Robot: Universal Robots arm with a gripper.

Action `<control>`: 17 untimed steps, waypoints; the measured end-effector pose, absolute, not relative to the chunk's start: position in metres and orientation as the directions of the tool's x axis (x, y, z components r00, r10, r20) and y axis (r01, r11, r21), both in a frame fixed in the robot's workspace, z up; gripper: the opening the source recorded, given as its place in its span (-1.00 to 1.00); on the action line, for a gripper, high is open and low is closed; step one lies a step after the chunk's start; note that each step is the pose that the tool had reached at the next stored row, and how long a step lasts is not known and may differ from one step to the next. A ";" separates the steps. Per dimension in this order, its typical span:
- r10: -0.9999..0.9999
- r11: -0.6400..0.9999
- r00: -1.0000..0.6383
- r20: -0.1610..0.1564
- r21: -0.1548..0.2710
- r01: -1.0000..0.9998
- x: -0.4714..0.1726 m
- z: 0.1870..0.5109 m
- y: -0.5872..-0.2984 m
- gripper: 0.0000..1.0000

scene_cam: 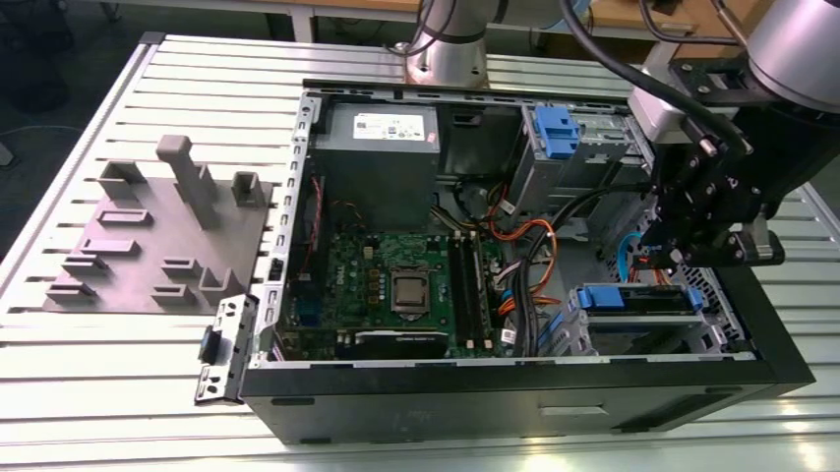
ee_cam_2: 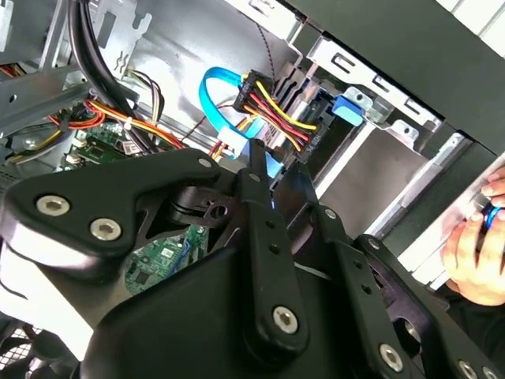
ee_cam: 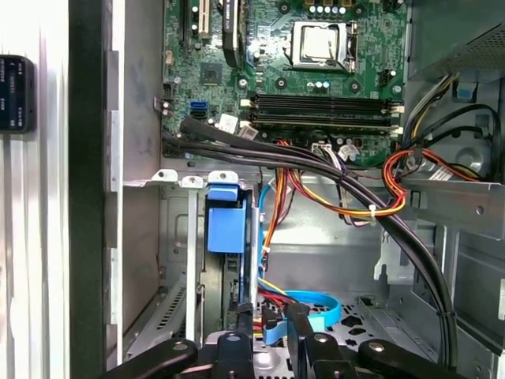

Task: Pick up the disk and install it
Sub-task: 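Insert the second disk wire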

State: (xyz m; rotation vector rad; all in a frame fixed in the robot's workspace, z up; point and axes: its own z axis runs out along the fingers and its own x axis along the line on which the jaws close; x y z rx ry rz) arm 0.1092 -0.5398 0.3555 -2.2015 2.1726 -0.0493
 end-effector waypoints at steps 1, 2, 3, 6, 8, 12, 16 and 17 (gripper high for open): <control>-1.000 -0.012 0.012 -0.015 -0.057 -0.998 0.109 0.355 -0.540 -0.37; -1.000 -0.010 0.011 -0.018 -0.057 -0.998 0.109 0.354 -0.540 -0.37; -1.000 -0.010 0.011 -0.020 -0.057 -0.998 0.109 0.353 -0.540 -0.37; -1.000 -0.010 0.011 -0.022 -0.057 -0.998 0.109 0.353 -0.540 -0.40; -1.000 -0.010 0.011 -0.022 -0.057 -0.998 0.109 0.353 -0.540 -0.65; -1.000 -0.010 0.011 -0.022 -0.057 -0.998 0.109 0.353 -0.540 -0.68; -1.000 -0.013 0.014 -0.022 -0.060 -0.998 0.105 0.352 -0.542 -0.68; -1.000 -0.014 0.016 -0.022 -0.061 -0.998 0.104 0.351 -0.543 -0.68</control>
